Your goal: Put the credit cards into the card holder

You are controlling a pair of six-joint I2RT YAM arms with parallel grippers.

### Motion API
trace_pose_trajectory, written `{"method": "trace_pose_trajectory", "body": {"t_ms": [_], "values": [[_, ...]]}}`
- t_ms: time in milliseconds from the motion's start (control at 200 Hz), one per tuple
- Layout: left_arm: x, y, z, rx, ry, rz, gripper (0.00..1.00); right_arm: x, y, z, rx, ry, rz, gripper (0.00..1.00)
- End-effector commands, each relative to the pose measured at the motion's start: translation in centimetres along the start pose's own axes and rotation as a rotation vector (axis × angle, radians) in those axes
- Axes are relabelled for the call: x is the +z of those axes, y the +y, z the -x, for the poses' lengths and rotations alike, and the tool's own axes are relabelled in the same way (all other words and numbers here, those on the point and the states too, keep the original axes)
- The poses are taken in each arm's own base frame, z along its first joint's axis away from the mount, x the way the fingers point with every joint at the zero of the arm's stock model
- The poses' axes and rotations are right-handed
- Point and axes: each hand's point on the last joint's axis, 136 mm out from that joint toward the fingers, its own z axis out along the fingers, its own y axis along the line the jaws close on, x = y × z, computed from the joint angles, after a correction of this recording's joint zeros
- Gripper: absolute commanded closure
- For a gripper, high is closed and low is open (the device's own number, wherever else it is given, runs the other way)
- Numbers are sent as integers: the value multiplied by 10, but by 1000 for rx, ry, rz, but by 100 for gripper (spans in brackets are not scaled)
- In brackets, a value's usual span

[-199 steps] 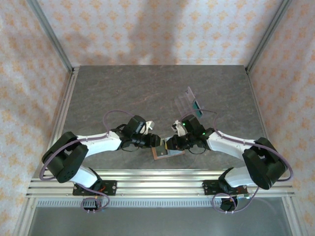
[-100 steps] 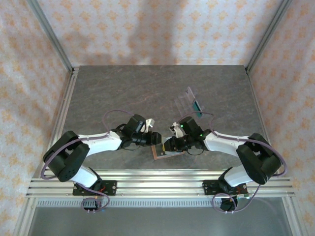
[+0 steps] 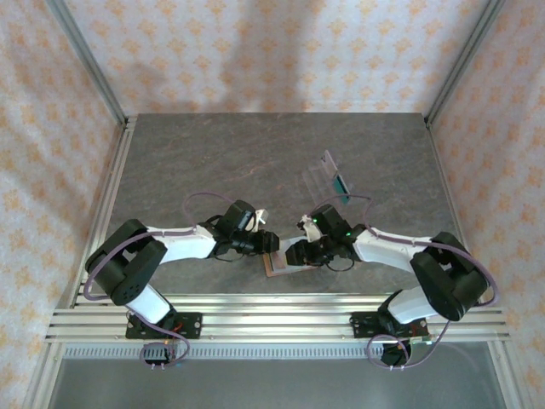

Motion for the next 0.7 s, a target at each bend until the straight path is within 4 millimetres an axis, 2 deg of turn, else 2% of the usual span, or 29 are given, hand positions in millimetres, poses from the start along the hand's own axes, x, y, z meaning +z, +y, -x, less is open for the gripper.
{"method": "trace_pose_trajectory", "body": {"t_ms": [0,285,410,516,696], "values": [[2,0,5,23,-1,1,63,-11,-9,1,-29,-24,-98,52],[6,4,3,29,21,21,77,-26,-34,7,-3,-98,-273,50],[8,8,1,31,27,29,85,-32,-25,8,-64,-135,-269,48],[10,6,0,28,41,12,89,-33,-14,3,-182,-145,-307,39],[12,1,2,26,41,-17,92,-24,2,9,-245,-201,-358,31]]}}
